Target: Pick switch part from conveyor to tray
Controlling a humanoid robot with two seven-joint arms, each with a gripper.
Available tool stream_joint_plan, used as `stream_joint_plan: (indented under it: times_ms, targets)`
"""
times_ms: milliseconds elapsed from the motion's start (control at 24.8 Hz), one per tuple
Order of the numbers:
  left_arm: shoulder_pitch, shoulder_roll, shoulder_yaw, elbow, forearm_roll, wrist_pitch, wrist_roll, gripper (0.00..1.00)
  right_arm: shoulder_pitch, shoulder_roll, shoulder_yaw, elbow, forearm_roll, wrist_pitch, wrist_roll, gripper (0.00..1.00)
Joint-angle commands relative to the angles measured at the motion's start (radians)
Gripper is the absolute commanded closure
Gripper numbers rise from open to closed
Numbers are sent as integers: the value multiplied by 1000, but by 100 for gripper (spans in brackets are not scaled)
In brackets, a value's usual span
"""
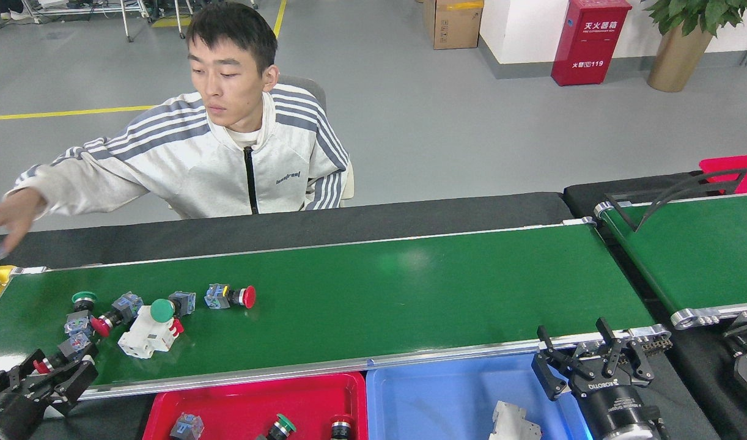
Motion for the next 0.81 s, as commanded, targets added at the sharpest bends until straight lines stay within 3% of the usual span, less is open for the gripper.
stream_joint_plan:
  times_ms: [0, 121, 283, 525, 767]
  targets:
    - [-37, 10, -31, 35, 1, 34, 4, 28, -6, -14, 0, -7, -3, -3, -14, 1]
    - [-71, 7, -48, 107, 3, 30, 4, 57, -16, -13, 0, -9, -5, -1, -15, 1]
    - [-71, 7, -48, 109, 5, 25, 36, 74, -9, -14, 0, -7, -6, -1, -17, 1]
    - [-66, 4, -39, 41, 12, -101, 56, 86, -4, -13, 0, -10, -6, -1, -35, 0]
    - [32, 1, -40, -138, 74, -217, 55, 85, 7, -22, -2, -10, -8, -1, -41, 0]
